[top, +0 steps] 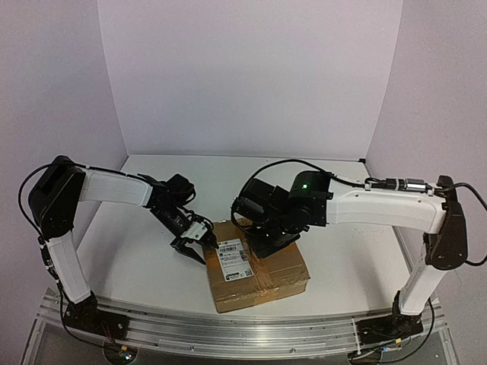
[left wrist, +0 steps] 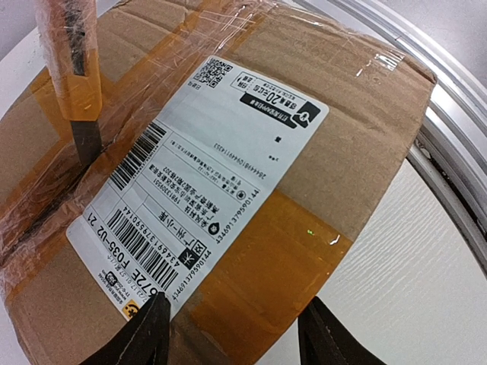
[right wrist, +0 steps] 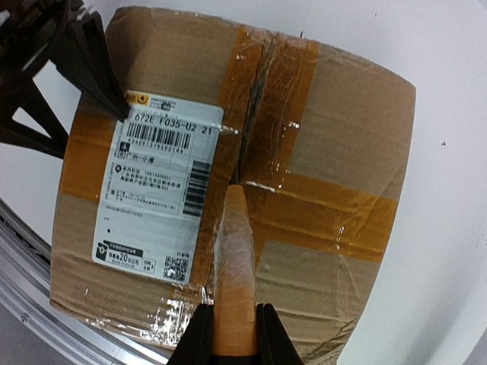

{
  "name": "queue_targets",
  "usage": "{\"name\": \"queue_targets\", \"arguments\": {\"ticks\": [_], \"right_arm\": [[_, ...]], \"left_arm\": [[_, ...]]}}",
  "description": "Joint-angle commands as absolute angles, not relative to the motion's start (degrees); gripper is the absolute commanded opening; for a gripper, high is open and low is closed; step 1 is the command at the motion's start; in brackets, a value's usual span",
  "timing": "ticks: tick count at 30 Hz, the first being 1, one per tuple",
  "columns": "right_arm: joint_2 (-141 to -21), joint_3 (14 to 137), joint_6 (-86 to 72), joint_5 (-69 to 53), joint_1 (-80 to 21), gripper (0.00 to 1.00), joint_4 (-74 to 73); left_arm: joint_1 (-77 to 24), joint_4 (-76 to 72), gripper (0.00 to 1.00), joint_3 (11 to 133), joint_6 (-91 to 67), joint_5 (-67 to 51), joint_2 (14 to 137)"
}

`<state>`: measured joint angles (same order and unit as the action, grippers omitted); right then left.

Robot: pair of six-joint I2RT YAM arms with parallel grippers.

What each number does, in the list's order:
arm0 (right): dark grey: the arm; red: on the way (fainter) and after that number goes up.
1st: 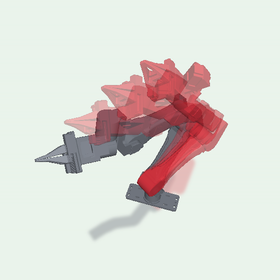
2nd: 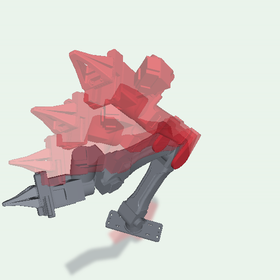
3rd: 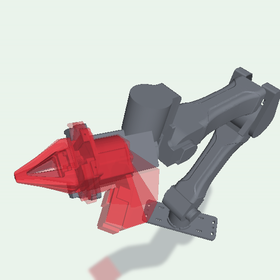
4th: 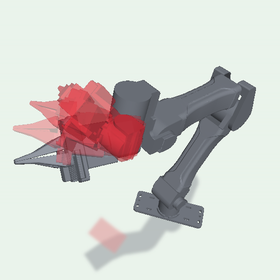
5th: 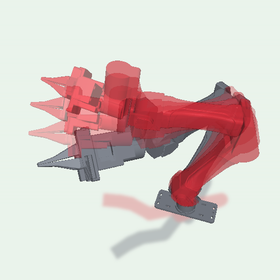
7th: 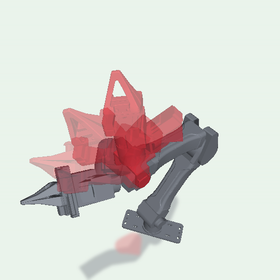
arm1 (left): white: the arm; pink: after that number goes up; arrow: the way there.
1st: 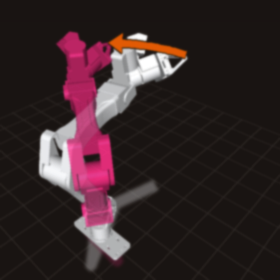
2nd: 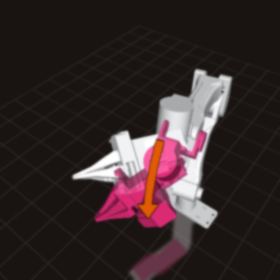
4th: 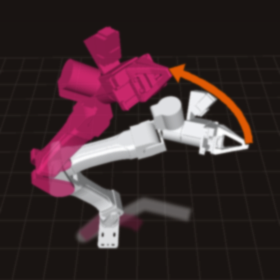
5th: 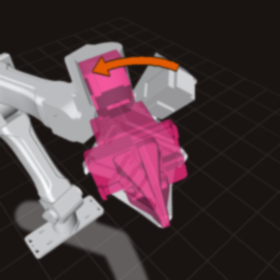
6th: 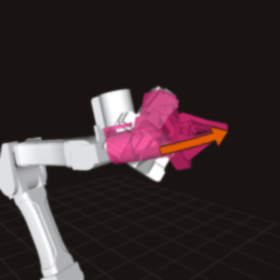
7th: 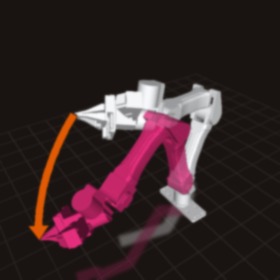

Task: Unpack the express box

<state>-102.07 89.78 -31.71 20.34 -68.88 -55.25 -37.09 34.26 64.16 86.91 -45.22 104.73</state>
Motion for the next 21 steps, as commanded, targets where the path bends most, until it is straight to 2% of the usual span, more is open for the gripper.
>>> {"name": "queue_targets", "arguments": {"ticks": [1, 5, 9, 14, 21], "right_arm": [[-100.83, 84.87, -31.83, 5.58, -71.86, 0.00, -68.33], [-100.00, 83.25, -33.09, 3.86, -71.67, 0.00, -65.66], [-98.34, 86.70, -36.59, 4.28, -72.70, 0.00, -70.81], [-101.07, 89.24, -39.79, -1.61, -76.83, 0.00, -71.69], [-97.23, 81.22, -42.65, -0.11, -75.23, 0.00, -68.42]], "left_arm": [[-33.00, 41.91, 0.57, 64.36, 79.69, -29.30, 108.47], [-33.10, 41.58, 0.57, 65.98, 79.02, -27.84, 108.57], [-33.00, 39.46, 0.56, 64.88, 79.47, -25.77, 109.78], [-32.97, 38.35, 0.56, 65.20, 77.45, -25.47, 110.17], [-33.00, 40.45, 0.56, 64.93, 77.31, -27.55, 109.14]]}}
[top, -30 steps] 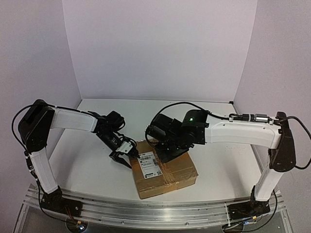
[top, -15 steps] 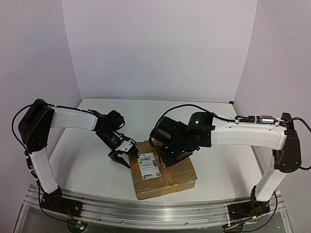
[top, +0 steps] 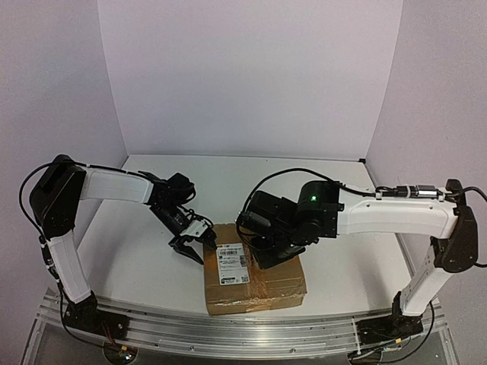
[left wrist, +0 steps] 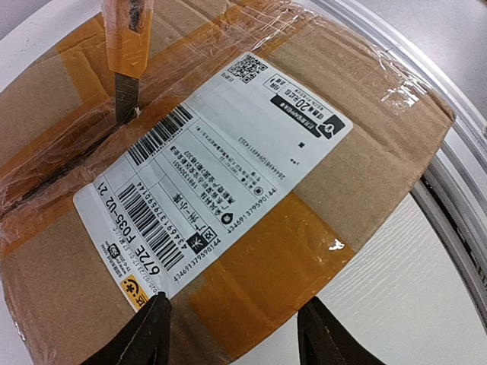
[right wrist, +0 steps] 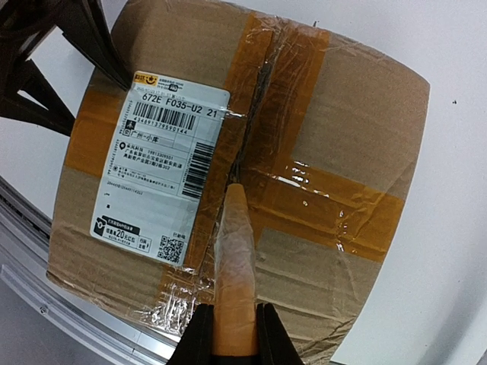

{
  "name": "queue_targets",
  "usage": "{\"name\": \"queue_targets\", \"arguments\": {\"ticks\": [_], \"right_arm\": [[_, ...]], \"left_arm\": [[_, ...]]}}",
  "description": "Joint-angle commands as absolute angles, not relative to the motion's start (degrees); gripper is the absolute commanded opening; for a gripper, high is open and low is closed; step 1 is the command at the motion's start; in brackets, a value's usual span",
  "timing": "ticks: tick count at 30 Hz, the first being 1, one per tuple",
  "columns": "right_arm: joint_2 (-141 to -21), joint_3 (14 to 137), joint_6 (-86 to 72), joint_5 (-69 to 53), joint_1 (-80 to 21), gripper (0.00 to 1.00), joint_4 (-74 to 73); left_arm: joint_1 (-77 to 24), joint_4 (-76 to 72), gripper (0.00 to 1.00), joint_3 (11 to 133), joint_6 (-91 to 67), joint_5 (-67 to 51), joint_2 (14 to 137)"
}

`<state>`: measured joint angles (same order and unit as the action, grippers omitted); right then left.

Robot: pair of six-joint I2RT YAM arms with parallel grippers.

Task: Unpack the express box

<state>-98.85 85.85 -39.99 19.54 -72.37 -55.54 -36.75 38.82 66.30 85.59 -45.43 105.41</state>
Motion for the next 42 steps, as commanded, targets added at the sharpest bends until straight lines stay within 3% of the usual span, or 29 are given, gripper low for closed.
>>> {"name": "queue_targets", "arguments": {"ticks": [1, 7, 12, 21, 34, 37, 42], "right_arm": [[-97.57, 81.32, -42.26, -0.01, -74.58, 0.00, -67.65], [-97.18, 80.68, -39.62, 3.23, -70.00, 0.00, -62.63], [-97.66, 81.67, -36.05, 5.13, -67.68, 0.00, -61.81], [-98.56, 81.78, -31.18, 7.66, -63.98, 0.00, -58.85], [-99.42, 81.82, -30.16, 8.88, -62.78, 0.00, -56.94], [-99.51, 82.05, -30.14, 9.07, -62.63, 0.00, -56.55], [-99.41, 82.45, -30.32, 10.31, -62.12, 0.00, -56.64]], "left_arm": [[-33.14, 42.15, 0.56, 65.91, 77.12, -29.09, 108.83], [-34.23, 49.39, 0.70, 78.77, 66.77, -39.19, 108.04], [-35.11, 40.23, 0.82, 88.12, 43.16, -42.22, 110.93], [-39.24, 34.79, 0.85, 93.95, 24.55, -34.39, 119.74], [-42.98, 29.77, 0.91, 92.35, 18.31, -40.99, 123.76], [-43.00, 31.79, 0.83, 94.43, 17.90, -40.14, 126.53], [-43.04, 42.44, 0.49, 100.48, 20.08, -39.57, 132.36]]}}
